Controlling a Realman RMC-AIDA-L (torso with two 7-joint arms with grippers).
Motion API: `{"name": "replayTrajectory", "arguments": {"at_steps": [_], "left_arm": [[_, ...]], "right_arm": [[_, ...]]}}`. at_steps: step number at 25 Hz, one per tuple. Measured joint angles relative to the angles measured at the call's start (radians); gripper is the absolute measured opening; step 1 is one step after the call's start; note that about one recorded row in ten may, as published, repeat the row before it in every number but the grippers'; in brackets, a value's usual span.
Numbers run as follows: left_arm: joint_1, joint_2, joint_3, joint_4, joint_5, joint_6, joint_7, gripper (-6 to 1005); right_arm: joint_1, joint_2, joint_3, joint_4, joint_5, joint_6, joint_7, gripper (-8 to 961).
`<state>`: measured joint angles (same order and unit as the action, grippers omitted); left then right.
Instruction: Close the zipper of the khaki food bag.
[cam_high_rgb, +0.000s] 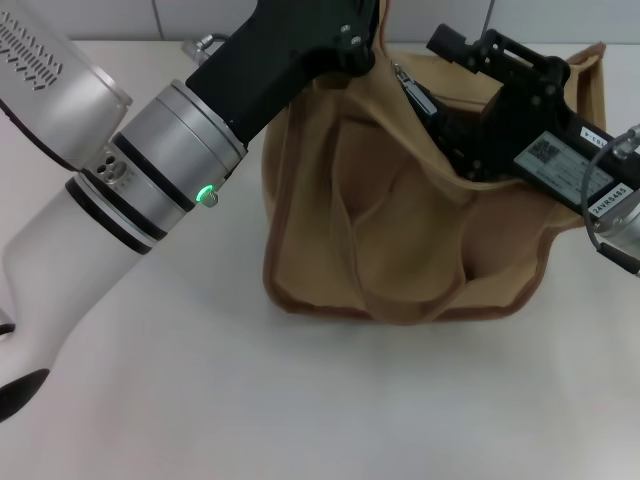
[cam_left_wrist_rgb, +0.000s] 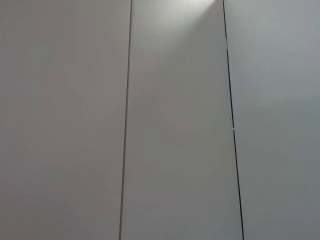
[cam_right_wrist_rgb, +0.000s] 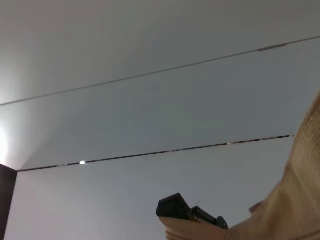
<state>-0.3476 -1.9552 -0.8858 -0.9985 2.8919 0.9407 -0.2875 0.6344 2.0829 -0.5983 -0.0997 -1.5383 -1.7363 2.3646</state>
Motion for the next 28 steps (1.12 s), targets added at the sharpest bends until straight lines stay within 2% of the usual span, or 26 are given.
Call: {"name": "replayTrajectory", "arguments": {"at_steps": [3, 9, 14, 22, 28], "left_arm": [[0.001, -0.001, 0.000, 0.000, 0.000, 0.000, 0.000, 74], [0.002, -0.004, 0.001, 0.000, 0.000, -0.001, -0.002, 75], [0.004, -0.008, 0.000, 0.000, 0.000, -0.001, -0.002, 77], [0.006, -0.008, -0.002, 0.001, -0.001, -0.002, -0.002, 79], [0.011, -0.015, -0.026, 0.019, -0.002, -0.002, -0.002, 81]], "right_arm": [[-0.004, -0.001, -0.015, -0.012, 0.000, 0.003, 0.000, 536], [-0.007, -0.003, -0.058, -0.047, 0.000, 0.005, 0.000, 416], [-0.018, -0.003, -0.065, -0.055, 0.000, 0.006, -0.006, 182], [-0.043, -0.001, -0.061, -0.105, 0.004, 0.003, -0.021, 8], [-0.051, -0.002, -0.061, -0.122, 0.004, 0.000, -0.033, 8]]}}
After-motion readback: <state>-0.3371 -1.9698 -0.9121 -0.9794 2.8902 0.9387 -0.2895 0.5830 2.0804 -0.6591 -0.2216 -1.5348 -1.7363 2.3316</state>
